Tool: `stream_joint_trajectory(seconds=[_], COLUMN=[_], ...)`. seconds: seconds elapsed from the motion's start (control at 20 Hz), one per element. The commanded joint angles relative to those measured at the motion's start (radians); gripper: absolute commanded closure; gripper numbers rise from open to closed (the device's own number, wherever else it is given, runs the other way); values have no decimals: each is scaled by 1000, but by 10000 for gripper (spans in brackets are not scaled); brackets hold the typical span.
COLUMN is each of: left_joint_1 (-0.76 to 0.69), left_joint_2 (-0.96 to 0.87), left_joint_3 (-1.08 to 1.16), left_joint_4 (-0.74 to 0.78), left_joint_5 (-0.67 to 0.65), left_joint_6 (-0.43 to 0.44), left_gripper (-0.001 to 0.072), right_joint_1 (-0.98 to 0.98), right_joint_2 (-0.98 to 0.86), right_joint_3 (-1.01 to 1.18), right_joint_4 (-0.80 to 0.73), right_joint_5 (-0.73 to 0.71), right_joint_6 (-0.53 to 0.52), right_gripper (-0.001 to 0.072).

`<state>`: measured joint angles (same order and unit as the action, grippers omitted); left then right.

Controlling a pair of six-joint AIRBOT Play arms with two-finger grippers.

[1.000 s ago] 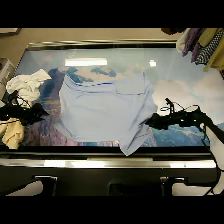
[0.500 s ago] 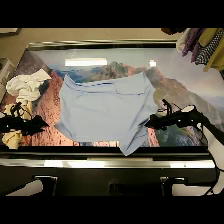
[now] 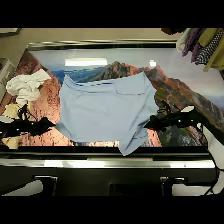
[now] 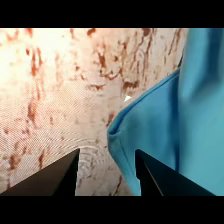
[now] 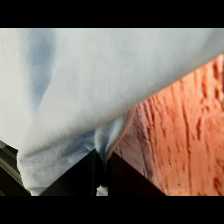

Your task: Fold the clothes and pants, and hang the long-sleeved shirts on hangers.

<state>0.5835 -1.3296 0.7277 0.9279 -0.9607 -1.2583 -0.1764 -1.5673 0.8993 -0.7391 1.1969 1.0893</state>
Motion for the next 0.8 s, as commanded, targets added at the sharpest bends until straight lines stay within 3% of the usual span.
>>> stream_joint_trajectory(seconds=[0.0, 0.15, 0.2, 0.25, 0.3, 0.6, 0.75], left_joint_1=[-43, -69, -75, -82, -87, -90, -90], left_joint_2=[-28, -61, -71, -76, -76, 34, 192], left_joint_3=[-5, -5, -5, -5, -4, 145, 312], left_joint_4=[-22, -28, -31, -31, -32, -40, -39], left_joint_5=[77, 98, 99, 98, 98, -30, -30], left_joint_6=[13, 10, 10, 10, 10, 37, -22], left_gripper=[295, 338, 385, 568, 685, 691, 691], right_joint_1=[1, 1, 0, 1, 1, 1, 1], right_joint_2=[1, 1, 1, 2, 10, 214, 353], right_joint_3=[1, 1, 1, 1, 1, 54, 220], right_joint_4=[6, 7, 10, 17, 24, 29, 23], right_joint_5=[16, 28, 36, 46, 51, 24, -17], right_joint_6=[4, 8, 8, 8, 8, 23, 58], right_gripper=[679, 679, 679, 679, 679, 682, 682])
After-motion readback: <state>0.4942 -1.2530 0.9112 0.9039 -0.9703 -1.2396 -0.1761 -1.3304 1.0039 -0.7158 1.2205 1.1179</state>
